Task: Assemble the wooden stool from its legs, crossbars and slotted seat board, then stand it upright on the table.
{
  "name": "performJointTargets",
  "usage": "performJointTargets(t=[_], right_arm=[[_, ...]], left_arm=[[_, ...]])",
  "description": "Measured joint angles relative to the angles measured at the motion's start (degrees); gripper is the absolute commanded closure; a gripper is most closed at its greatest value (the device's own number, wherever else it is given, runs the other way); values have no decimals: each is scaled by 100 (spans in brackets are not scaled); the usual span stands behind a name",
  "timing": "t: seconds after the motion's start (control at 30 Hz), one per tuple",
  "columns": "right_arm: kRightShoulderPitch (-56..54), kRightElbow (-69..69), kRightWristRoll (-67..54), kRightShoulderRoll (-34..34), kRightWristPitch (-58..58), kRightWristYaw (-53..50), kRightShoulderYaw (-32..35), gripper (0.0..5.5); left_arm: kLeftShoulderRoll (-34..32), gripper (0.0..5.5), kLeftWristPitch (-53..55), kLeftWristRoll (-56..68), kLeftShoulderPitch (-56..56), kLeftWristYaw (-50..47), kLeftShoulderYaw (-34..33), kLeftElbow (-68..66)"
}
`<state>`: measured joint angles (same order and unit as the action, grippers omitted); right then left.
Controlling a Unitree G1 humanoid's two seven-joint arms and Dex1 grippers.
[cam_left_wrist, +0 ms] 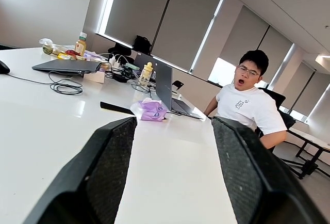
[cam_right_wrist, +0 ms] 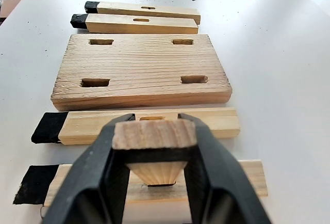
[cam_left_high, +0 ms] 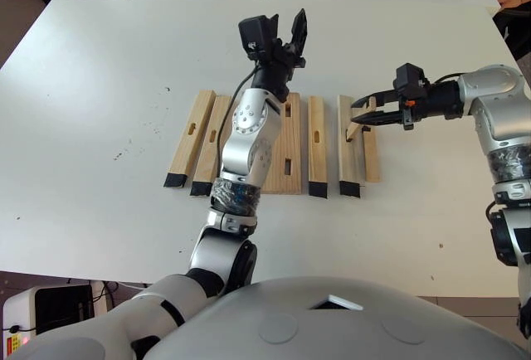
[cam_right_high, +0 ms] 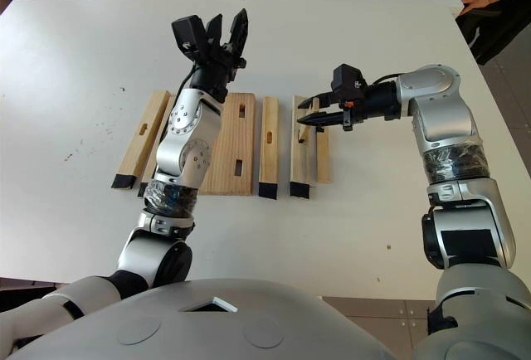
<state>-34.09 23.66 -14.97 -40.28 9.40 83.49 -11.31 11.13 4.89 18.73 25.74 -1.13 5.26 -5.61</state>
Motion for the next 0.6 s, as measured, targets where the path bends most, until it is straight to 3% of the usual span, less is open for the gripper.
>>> performJointTargets(t=[0.6], right_arm=[[57, 24, -25, 227, -131, -232, -62, 419]], left_arm=[[-4, 278, 306, 132, -1, 97, 66, 189]])
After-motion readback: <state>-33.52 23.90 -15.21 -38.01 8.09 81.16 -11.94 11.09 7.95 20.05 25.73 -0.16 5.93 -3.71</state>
